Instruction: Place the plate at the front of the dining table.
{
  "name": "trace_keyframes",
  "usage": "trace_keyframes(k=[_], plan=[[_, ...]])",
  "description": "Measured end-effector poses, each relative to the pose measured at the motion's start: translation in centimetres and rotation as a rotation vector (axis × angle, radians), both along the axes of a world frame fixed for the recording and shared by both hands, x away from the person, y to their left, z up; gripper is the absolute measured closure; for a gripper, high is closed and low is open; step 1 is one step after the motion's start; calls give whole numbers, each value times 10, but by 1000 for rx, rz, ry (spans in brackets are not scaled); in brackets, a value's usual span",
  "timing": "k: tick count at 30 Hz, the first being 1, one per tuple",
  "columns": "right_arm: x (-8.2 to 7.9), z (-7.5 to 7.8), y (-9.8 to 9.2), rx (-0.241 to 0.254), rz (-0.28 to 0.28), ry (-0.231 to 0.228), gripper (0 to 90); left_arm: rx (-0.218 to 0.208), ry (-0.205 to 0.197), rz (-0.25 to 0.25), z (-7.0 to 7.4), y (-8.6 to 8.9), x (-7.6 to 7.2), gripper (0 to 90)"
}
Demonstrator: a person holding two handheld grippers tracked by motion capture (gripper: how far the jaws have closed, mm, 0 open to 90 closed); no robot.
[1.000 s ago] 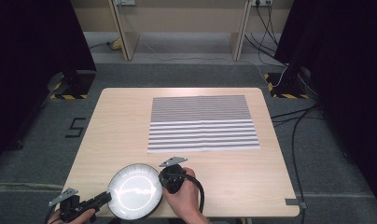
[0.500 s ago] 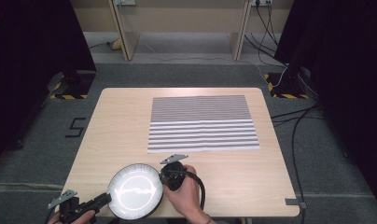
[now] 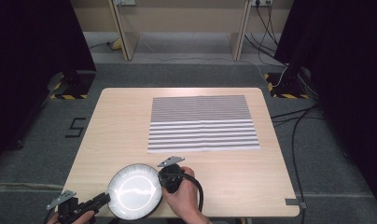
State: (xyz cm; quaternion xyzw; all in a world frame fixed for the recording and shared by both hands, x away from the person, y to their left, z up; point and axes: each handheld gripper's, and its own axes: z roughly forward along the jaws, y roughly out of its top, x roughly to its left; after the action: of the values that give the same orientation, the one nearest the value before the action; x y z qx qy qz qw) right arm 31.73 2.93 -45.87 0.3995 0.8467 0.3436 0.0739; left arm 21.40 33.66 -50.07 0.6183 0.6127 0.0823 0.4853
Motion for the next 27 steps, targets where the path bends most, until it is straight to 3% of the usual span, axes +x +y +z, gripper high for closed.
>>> trace_keyframes(k=[10,19,24,27], plan=[[-6,0,5,-44,1,-48,880,14,2,26,3,-1,-3,652],[-5,-2,6,-48,6,-44,880,31,1,58,9,-2,-6,574],[-4,-1,7,-46,6,-33,880,-5,23,15,5,-9,-4,607],[-3,-1,7,-46,7,-27,881,18,21,14,5,-11,-3,621]])
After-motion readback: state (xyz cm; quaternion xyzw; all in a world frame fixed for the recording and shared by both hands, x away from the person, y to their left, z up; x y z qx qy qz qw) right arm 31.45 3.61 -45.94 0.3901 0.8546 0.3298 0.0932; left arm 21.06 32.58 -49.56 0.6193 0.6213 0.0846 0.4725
